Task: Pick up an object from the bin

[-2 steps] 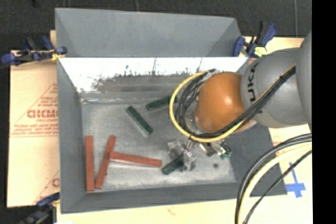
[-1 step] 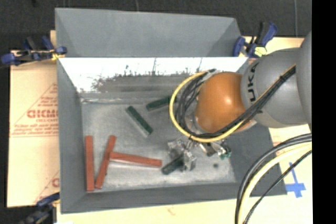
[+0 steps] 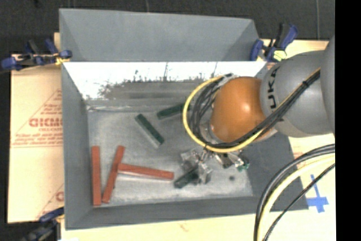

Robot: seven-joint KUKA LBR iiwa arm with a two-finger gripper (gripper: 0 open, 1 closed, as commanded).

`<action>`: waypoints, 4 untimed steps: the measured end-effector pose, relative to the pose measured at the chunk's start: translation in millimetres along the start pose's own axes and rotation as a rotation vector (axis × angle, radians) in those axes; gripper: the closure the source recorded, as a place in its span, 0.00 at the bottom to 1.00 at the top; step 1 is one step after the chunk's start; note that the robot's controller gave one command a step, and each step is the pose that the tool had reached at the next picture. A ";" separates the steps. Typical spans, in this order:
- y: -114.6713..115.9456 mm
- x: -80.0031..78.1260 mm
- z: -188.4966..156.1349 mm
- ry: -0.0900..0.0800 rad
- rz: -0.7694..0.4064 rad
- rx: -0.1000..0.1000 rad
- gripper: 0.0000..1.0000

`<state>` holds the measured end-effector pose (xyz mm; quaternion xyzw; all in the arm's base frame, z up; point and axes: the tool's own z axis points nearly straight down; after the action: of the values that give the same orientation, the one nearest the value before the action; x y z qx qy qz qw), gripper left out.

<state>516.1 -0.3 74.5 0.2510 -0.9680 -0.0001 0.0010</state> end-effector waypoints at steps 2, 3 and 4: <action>-1.2 -0.9 -26.0 -0.004 0.001 0.003 1.00; -1.5 -0.8 -33.1 -0.006 0.002 0.004 1.00; -1.2 0.0 -38.8 -0.002 0.002 0.001 1.00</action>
Offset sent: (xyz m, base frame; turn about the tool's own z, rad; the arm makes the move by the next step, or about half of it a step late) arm -0.0002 0.0000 0.0447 0.0000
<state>516.7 -1.3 113.3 0.2499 -0.9683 0.0004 0.0001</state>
